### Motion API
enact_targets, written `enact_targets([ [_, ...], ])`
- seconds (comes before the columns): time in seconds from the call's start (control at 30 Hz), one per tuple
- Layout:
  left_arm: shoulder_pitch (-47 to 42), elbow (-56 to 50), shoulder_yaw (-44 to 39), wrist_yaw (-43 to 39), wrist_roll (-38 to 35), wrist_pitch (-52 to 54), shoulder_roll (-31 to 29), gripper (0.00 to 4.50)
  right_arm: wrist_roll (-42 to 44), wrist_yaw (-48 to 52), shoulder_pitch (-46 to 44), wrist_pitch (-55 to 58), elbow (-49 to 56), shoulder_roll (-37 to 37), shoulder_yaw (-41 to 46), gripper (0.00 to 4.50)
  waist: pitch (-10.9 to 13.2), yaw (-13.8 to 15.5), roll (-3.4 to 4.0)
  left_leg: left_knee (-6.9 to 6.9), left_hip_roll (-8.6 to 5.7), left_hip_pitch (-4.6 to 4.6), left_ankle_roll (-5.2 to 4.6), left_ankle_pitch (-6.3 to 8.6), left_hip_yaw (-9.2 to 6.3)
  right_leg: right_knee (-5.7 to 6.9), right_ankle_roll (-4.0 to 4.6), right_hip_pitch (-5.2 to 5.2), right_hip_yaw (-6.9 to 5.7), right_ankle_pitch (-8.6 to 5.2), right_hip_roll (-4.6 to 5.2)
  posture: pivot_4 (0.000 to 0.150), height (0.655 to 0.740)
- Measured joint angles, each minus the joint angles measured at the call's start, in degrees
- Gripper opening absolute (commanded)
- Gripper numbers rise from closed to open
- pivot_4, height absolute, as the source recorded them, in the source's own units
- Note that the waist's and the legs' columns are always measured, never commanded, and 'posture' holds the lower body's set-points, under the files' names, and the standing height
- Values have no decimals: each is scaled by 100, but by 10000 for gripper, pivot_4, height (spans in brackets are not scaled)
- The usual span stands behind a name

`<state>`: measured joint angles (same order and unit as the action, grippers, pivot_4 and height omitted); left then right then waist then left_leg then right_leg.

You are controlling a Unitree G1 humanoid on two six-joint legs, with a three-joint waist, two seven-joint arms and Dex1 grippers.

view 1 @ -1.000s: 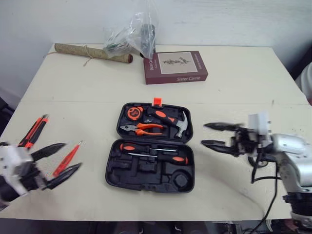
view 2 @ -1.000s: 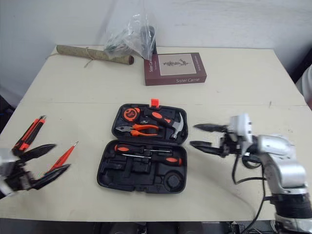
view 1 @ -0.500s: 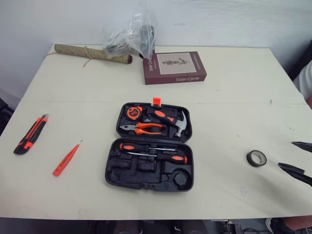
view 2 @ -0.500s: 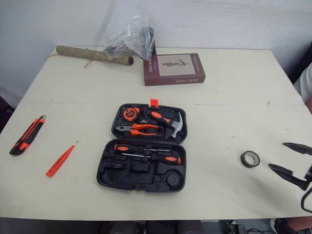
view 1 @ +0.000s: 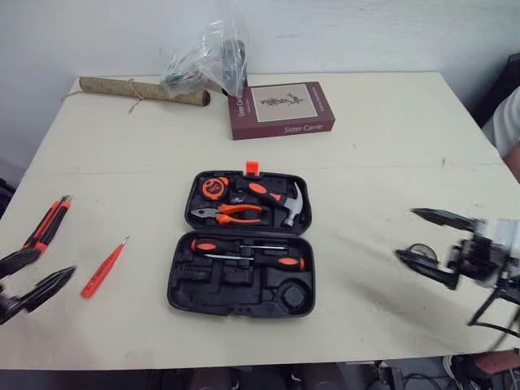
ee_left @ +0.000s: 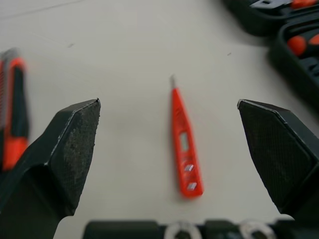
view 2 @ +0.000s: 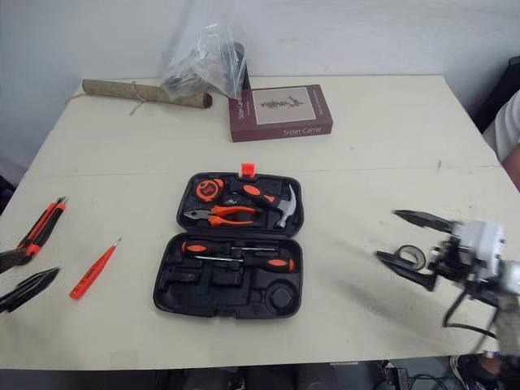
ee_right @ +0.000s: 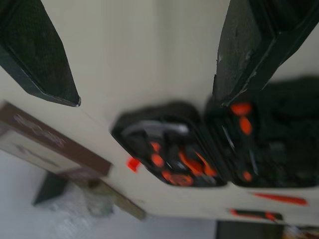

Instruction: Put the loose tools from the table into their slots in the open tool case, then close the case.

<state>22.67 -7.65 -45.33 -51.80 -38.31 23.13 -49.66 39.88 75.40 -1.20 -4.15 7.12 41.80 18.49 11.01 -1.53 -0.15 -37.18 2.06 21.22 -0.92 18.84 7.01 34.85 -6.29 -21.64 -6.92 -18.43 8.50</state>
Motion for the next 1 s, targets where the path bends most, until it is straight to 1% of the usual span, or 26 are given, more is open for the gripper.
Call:
enact_targets([
  [0.03,-58,-49,184,91,84,153,-79,45000,69,-66,-36,139,314,-116,-218,44237,0,-5,0,0,-3,0,-1,0,3,11,0,2,0,0,0,1500,7400],
  [0.13,-166,-50,604,198,340,368,-129,45000,198,-239,-193,383,785,-369,-592,44237,1,-10,-2,-2,-8,1,-5,1,7,13,-4,1,1,2,0,1500,7400],
  [0.2,-258,107,961,185,637,319,-161,45000,357,-246,-304,467,1220,-557,-867,44237,1,-2,-4,-3,-9,2,-5,0,6,14,-4,-1,-3,2,-4,1500,7400],
  [0.33,-403,599,1242,158,1037,156,-158,45000,468,-138,-256,456,1702,-722,-1134,44237,-2,7,-12,-3,-11,3,-7,1,5,15,-4,-1,-25,2,-3,1500,7400],
  [0.53,-589,811,1357,232,1278,-5,-30,45000,373,165,-122,281,1718,-743,-1277,44237,-5,14,-18,-15,-16,-4,-17,-6,4,15,-8,4,-41,4,8,1500,7400],
  [0.73,-694,579,1482,370,1290,172,147,45000,210,345,5,143,1477,-722,-1258,44237,-5,70,-17,-15,-19,-7,-12,-18,-3,21,-7,4,-3,4,12,1500,7400],
  [0.77,-710,555,1501,374,1291,208,148,39590,199,373,19,128,1468,-722,-1258,45000,-5,90,-17,-15,-20,-7,-12,-18,-3,21,-7,3,0,4,12,1500,7400],
  [0.8,-732,524,1525,374,1291,253,147,37535,186,400,34,82,1458,-722,-1254,45000,-5,112,-17,-16,-20,-7,-13,-18,-1,22,-7,3,1,4,10,1500,7400],
  [0.83,-739,497,1546,374,1291,284,147,33060,172,417,36,48,1441,-722,-1247,45000,-5,125,-17,-17,-21,-7,-13,-18,-1,22,-7,3,2,4,10,1500,7400],
  [0.97,-738,392,1609,398,1330,380,147,18290,164,470,70,1,1313,-721,-1176,45000,-6,146,-17,-17,-26,-8,-15,-18,1,22,-7,4,4,5,11,1500,7400],
  [1.0,-737,389,1613,417,1342,379,148,13923,164,484,88,-12,1298,-721,-1164,45000,-6,146,-17,-18,-26,-8,-15,-18,1,23,-7,4,3,5,11,1500,7400],
])
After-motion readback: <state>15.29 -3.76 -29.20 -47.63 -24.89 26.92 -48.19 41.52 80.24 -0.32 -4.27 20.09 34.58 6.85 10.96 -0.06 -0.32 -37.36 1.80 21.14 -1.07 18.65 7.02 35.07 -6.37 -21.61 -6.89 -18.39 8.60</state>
